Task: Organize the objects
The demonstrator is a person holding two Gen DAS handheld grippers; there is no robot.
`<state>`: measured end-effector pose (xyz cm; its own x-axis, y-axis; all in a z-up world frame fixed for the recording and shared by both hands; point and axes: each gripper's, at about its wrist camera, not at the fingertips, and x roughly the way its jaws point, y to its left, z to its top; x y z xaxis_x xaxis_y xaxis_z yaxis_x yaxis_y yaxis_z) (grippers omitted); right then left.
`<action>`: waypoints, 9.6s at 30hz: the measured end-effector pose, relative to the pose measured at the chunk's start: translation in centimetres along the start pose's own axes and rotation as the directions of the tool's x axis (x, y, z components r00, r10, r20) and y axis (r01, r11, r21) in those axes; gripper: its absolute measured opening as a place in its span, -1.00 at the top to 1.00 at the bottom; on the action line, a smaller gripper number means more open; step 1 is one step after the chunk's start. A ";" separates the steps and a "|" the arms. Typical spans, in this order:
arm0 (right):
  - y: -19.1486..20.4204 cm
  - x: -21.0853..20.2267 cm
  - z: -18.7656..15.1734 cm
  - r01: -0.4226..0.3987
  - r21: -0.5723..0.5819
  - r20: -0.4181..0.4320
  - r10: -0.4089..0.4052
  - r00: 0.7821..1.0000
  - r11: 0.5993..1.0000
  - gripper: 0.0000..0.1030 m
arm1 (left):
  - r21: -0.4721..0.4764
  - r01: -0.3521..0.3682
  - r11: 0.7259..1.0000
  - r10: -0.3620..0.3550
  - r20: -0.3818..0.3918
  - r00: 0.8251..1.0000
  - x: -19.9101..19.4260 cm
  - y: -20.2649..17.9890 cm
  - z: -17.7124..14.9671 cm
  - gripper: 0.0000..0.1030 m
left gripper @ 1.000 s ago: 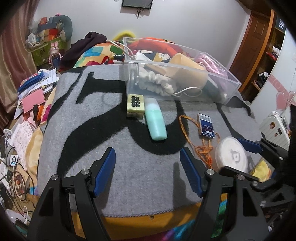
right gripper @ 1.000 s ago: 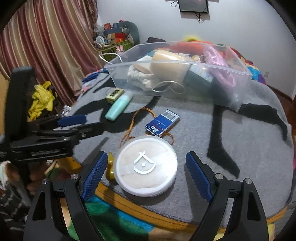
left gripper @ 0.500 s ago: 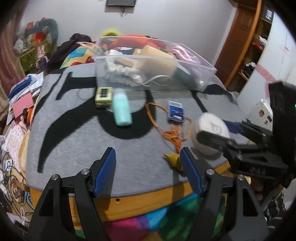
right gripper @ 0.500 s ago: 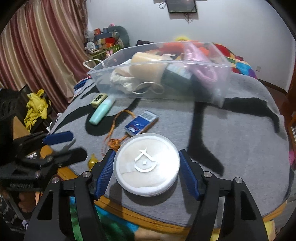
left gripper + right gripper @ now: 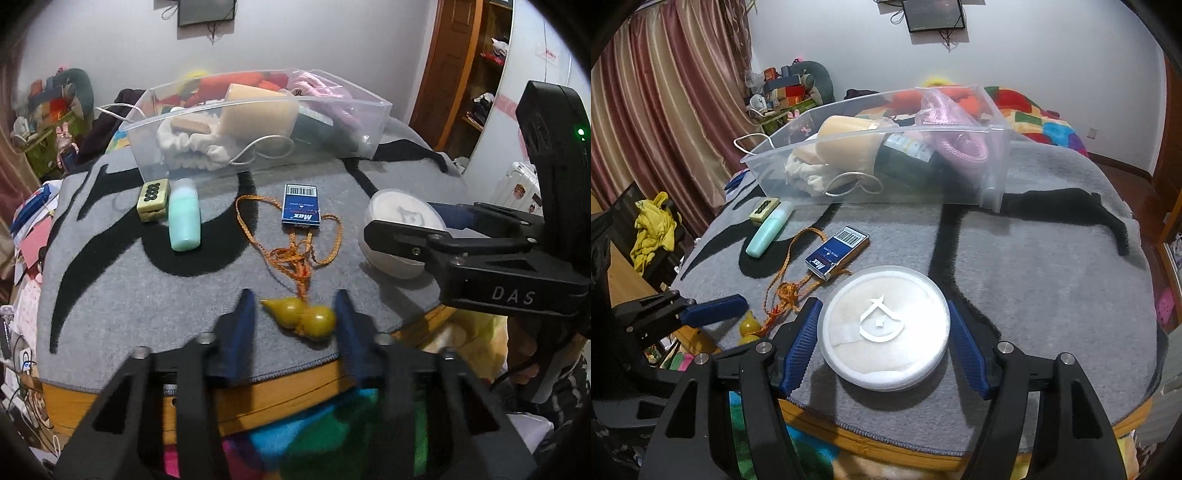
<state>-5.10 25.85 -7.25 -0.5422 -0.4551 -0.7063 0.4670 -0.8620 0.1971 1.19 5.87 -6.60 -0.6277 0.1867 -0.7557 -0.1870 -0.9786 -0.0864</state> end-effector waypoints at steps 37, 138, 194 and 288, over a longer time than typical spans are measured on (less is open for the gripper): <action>0.6 -1.6 3.9 -0.019 -0.028 0.074 0.021 0.997 0.999 -0.25 | -0.125 -0.014 0.992 0.036 0.171 0.985 -4.0 5.2 5.1 0.21; -1.3 5.0 13.7 0.080 -0.049 0.119 -0.073 0.990 0.996 -0.28 | -0.100 -0.040 0.994 0.057 0.172 0.983 2.9 9.4 14.1 -0.12; 2.7 0.3 7.0 0.046 -0.135 0.099 -0.033 0.995 0.990 -0.66 | -0.142 -0.065 0.988 0.081 0.109 0.991 -1.3 9.5 7.2 -0.60; 3.1 2.3 6.3 -0.012 -0.146 0.058 0.020 0.998 0.989 0.04 | -0.125 -0.040 0.991 0.057 0.137 0.989 -2.4 7.6 5.9 0.76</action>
<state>-9.34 20.75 -3.94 -0.5721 -0.4846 -0.6617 0.5703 -0.8149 0.1038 -3.20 -1.47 -1.63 -0.7350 0.1409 -0.6633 -0.0661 -0.9884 -0.1368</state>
